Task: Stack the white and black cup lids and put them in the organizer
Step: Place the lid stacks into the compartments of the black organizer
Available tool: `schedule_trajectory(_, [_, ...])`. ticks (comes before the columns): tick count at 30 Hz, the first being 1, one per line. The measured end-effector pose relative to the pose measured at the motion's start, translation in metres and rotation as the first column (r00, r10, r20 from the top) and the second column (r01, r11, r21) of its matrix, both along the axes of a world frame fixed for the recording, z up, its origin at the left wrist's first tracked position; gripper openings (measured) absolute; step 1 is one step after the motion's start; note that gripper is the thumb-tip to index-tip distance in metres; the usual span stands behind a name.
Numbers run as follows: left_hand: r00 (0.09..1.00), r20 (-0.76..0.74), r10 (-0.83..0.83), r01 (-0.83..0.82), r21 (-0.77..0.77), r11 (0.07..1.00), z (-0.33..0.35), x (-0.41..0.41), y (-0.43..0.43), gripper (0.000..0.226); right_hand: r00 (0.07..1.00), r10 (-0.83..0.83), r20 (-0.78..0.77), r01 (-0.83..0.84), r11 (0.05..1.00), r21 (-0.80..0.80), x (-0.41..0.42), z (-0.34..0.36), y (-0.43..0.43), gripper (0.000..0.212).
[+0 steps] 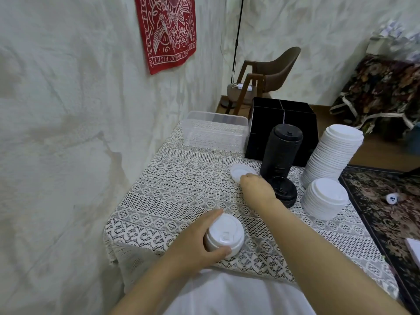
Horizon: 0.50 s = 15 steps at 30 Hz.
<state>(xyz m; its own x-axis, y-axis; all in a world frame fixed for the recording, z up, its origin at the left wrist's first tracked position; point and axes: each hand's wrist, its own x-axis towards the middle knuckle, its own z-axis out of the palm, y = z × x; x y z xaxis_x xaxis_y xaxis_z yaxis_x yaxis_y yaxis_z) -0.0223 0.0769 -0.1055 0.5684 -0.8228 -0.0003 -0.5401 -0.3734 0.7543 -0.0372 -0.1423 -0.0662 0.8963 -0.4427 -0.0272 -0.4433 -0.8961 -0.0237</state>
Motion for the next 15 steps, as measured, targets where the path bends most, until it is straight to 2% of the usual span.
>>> schedule_trajectory(2, [1.0, 0.007, 0.0, 0.0, -0.005, 1.0, 0.0, 0.0, 0.0, 0.084, 1.0, 0.018, -0.017, -0.019, 0.998, -0.067, 0.002, 0.001, -0.002, 0.031])
schedule_trajectory(4, [1.0, 0.008, -0.002, 0.002, -0.005, 1.0, 0.0, 0.0, 0.001, 0.085, 0.999, 0.029, 0.027, -0.026, 0.997, -0.077, 0.001, 0.003, -0.002, 0.024])
schedule_trajectory(7, [1.0, 0.014, -0.005, 0.005, -0.004, 1.0, 0.001, 0.001, 0.001, 0.084, 0.981, 0.012, 0.195, -0.031, 0.995, 0.094, -0.007, 0.01, -0.001, 0.012])
schedule_trajectory(11, [1.0, 0.009, 0.004, -0.004, 0.003, 1.0, 0.001, 0.0, 0.0, 0.085, 0.95, -0.018, 0.311, -0.097, 0.931, 0.351, -0.026, 0.017, -0.004, 0.008])
schedule_trajectory(13, [1.0, -0.003, 0.008, -0.008, -0.002, 1.0, 0.001, -0.001, 0.0, 0.086, 0.915, -0.072, 0.397, -0.141, 0.865, 0.482, -0.037, 0.02, -0.005, 0.023])
schedule_trajectory(15, [1.0, -0.014, 0.012, -0.012, -0.008, 1.0, 0.001, -0.001, 0.0, 0.086, 0.894, -0.072, 0.442, -0.187, 0.837, 0.514, -0.048, 0.025, -0.007, 0.035])
